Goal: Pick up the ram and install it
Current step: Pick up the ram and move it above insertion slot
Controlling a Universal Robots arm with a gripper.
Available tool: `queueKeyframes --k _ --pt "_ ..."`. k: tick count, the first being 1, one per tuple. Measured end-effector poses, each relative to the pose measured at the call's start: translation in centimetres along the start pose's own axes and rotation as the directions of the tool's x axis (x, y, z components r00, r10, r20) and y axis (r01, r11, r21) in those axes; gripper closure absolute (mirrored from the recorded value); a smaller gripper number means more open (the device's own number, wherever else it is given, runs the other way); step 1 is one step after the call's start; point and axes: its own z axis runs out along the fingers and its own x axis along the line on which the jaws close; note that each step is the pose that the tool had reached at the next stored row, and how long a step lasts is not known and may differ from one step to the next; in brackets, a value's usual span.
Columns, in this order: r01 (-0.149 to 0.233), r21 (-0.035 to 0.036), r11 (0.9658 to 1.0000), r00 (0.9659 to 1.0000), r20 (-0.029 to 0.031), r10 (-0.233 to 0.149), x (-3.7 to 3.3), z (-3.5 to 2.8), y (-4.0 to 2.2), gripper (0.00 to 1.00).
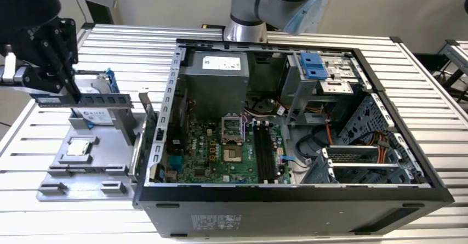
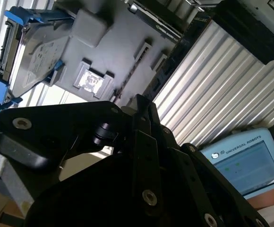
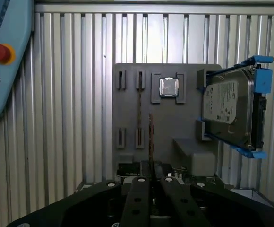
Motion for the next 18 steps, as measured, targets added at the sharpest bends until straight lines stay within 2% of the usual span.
queueKeyframes --k 18 --pt "0.0 -0.0012 1.0 1.0 0.0 0.0 0.01 -0.07 -5.05 1.0"
